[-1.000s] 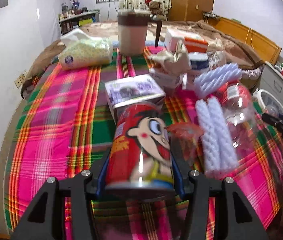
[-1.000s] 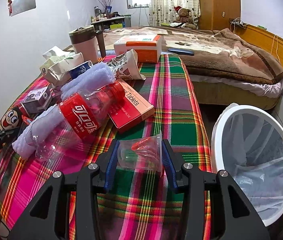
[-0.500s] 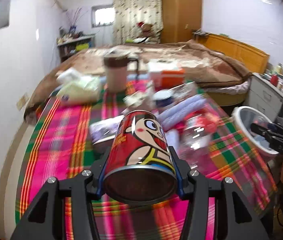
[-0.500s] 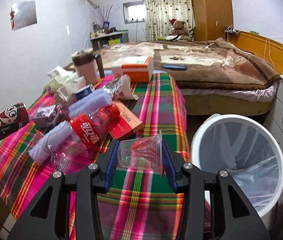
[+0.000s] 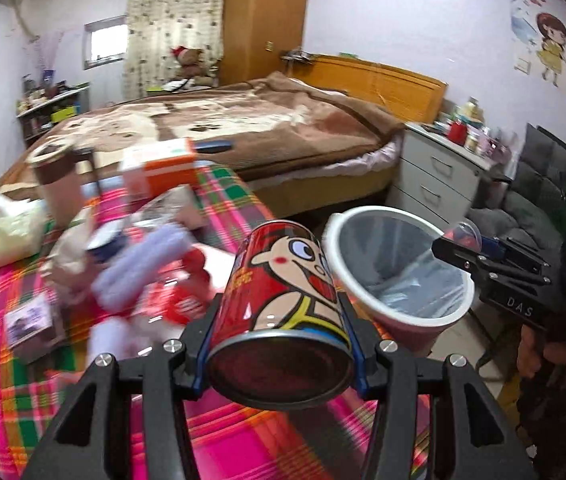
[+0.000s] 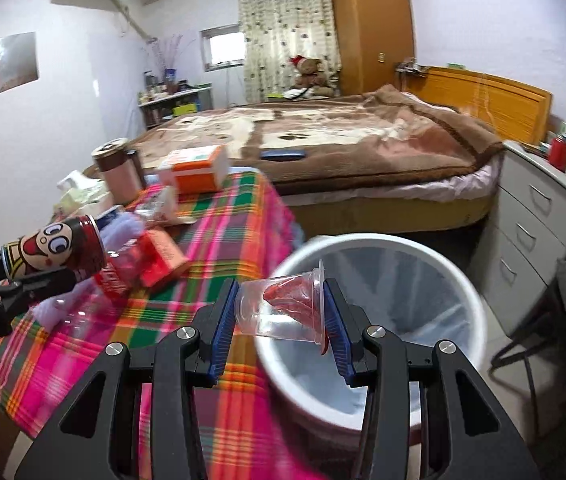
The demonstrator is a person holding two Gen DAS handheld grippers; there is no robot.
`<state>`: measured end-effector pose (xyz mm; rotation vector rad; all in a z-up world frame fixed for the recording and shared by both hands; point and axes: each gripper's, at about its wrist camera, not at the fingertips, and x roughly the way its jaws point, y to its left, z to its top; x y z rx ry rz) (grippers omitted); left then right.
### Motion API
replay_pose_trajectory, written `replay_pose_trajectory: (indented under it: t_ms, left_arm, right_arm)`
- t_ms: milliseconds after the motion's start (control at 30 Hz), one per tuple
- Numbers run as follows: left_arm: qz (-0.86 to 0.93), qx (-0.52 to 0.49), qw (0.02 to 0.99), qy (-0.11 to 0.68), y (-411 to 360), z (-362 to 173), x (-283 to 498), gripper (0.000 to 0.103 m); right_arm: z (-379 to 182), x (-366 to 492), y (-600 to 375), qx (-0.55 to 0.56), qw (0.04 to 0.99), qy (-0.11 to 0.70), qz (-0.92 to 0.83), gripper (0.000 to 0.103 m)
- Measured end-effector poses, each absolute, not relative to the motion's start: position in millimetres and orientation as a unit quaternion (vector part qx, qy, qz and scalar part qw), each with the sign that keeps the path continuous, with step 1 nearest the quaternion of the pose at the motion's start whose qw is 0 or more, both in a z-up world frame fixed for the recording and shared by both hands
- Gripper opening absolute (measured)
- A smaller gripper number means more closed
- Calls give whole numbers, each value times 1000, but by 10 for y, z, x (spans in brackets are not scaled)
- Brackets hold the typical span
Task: Collect trash
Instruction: 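Carry the cup and can over the white wastebasket with both tools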
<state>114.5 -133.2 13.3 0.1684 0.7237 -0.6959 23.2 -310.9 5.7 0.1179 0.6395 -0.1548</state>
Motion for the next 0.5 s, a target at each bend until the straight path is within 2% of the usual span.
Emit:
replay_pose_trajectory:
  t_ms: [500]
  left_arm:
    - [-407,95,821,389,-2589,-143,1280,54]
  right_arm:
    - [-272,350,-3872,60,919,364,-142,44]
